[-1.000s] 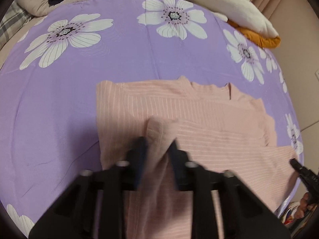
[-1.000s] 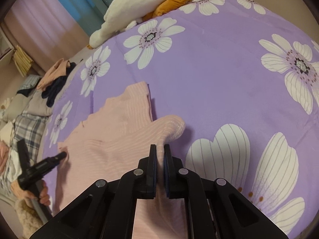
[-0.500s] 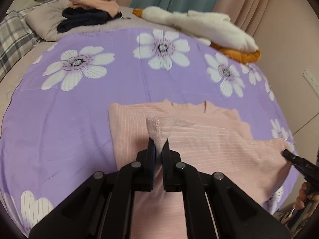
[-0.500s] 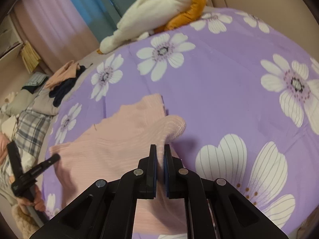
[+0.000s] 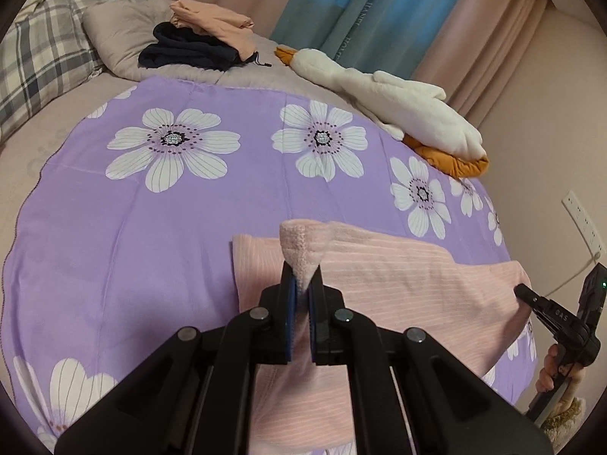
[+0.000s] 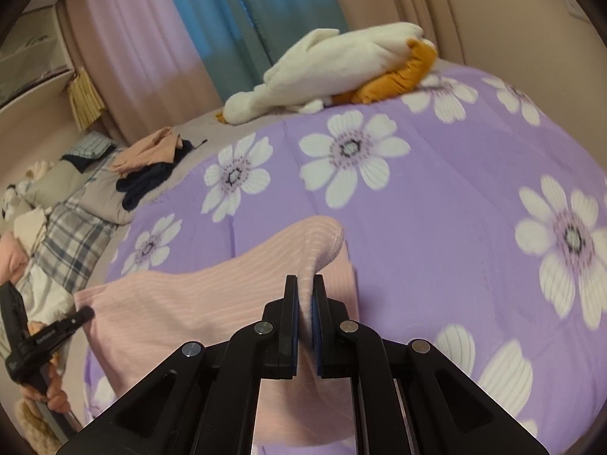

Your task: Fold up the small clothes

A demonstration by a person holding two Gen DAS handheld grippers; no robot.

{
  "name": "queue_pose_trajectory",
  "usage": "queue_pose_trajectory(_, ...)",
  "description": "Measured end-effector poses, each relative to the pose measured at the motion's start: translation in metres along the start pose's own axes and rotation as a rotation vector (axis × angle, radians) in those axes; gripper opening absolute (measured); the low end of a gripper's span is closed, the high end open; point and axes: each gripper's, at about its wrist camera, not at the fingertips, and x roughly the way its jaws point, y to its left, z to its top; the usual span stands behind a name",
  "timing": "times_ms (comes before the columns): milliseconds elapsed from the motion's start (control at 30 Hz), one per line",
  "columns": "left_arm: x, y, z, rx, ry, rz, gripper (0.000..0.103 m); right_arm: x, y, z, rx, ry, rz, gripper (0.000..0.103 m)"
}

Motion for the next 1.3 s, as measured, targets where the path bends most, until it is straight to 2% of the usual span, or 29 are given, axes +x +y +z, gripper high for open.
queue_pose_trajectory(100,0.022,0.007,0.011,-0.017,0.019,0.029,0.005,0.029,0.005,0.016,-0.026,0.027,-0.04,0.008)
queue_pose_trajectory(300,0.07,0.025,0.025,-0.046,0.072,0.068,0.005,0.097,-0.002,0.03,0.007,0.128,-0.051,0.008)
queue_pose_trajectory(600,0.134,0.053,0.018,-0.094,0.197,0.131,0.005,0.167,-0.02,0.009,0.058,0.263,-0.128,0.008)
queue_pose_trajectory(767,0.149,0.06,0.009,-0.085,0.233,0.155,0.007,0.179,-0.025,-0.001,0.058,0.29,-0.148,0.008)
queue_pose_trajectory(1200,0.15,0.065,0.007,-0.116,0.224,0.152,0.011,0.179,-0.031,-0.003,0.063,0.282,-0.168,0.008)
queue_pose_trajectory(1267,0.137,0.056,0.009,-0.075,0.177,0.146,0.017,0.176,-0.028,-0.002,0.048,0.282,-0.182,0.008)
queue_pose_trajectory(1300,0.127,0.051,0.01,-0.048,0.139,0.153,0.027,0.172,-0.027,0.0,0.042,0.285,-0.187,0.012)
